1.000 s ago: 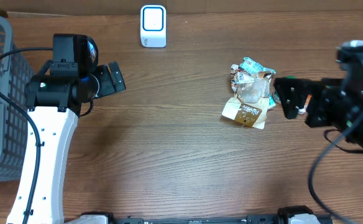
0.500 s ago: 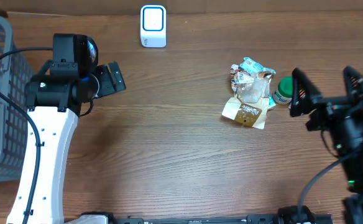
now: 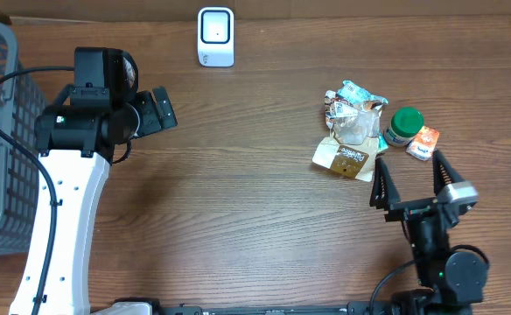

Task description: Scan the item barcode

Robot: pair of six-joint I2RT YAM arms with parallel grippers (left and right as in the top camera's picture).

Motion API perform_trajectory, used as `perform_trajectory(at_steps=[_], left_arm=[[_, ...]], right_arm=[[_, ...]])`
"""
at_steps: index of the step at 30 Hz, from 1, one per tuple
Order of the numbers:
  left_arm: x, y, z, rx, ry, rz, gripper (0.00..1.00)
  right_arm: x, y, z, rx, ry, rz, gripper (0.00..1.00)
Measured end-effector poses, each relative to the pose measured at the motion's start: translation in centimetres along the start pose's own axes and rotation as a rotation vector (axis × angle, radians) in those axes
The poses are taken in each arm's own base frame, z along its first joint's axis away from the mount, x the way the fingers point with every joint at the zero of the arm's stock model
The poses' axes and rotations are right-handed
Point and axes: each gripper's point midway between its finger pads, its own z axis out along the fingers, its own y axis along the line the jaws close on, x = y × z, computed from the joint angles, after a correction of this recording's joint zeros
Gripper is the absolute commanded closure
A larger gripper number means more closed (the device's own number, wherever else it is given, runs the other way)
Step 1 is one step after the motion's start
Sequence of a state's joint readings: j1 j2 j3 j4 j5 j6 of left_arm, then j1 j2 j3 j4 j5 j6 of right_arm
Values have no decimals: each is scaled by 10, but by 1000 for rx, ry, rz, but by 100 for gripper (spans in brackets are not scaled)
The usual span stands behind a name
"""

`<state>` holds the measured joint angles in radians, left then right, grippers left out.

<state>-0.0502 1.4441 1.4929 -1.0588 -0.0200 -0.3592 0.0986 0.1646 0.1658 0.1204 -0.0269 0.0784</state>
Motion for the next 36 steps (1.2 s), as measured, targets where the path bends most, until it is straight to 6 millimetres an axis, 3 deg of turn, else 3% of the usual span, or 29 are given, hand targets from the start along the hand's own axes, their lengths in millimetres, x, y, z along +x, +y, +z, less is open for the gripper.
perform_trajectory(at_steps=[6, 11, 16, 21, 36], left_arm=[[0, 0, 0, 0, 0, 0, 1], [0, 0, 0, 0, 1, 0, 0], [0, 0, 0, 0, 0, 0, 0], [0, 0, 0, 0, 0, 0, 1], [0, 0, 0, 0, 0, 0, 1]], right_arm=[[31, -4, -10, -2, -17, -1, 0], [50, -7, -11, 6, 54, 2, 0], [84, -2, -15, -31, 195, 14, 0], [85, 9, -16, -93, 202, 20, 0], [86, 14, -17, -120, 206, 23, 0]])
